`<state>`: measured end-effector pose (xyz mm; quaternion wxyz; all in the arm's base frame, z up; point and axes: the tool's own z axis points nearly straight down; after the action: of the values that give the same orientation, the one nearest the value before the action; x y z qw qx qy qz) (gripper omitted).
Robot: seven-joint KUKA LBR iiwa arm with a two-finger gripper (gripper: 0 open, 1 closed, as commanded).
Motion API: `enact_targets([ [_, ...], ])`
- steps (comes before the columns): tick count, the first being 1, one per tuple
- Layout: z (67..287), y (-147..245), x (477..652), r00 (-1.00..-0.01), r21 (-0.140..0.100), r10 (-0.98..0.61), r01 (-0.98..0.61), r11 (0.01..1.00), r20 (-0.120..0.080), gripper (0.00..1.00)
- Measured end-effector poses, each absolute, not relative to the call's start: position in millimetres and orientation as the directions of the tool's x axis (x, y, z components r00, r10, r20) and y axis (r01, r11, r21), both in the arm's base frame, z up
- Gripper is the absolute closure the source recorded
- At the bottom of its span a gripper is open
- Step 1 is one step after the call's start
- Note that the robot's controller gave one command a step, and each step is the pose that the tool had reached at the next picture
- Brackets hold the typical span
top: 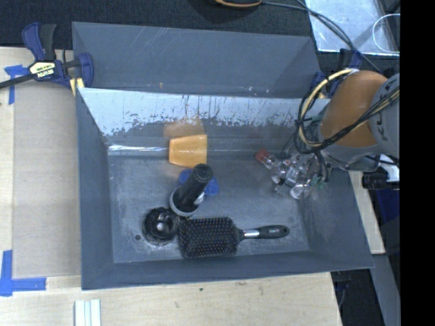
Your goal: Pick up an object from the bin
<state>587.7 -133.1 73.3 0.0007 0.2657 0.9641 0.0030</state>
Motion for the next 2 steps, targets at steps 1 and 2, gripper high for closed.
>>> enact_targets([
  [1, 91.6, -134.3, 587.6, -0.860, 0.005, 0.511, 0.511, 0.860, -0.002, 1.00],
  [2, 108.5, -134.9, 588.2, -0.860, 0.005, 0.511, 0.511, 0.860, -0.004, 1.00],
])
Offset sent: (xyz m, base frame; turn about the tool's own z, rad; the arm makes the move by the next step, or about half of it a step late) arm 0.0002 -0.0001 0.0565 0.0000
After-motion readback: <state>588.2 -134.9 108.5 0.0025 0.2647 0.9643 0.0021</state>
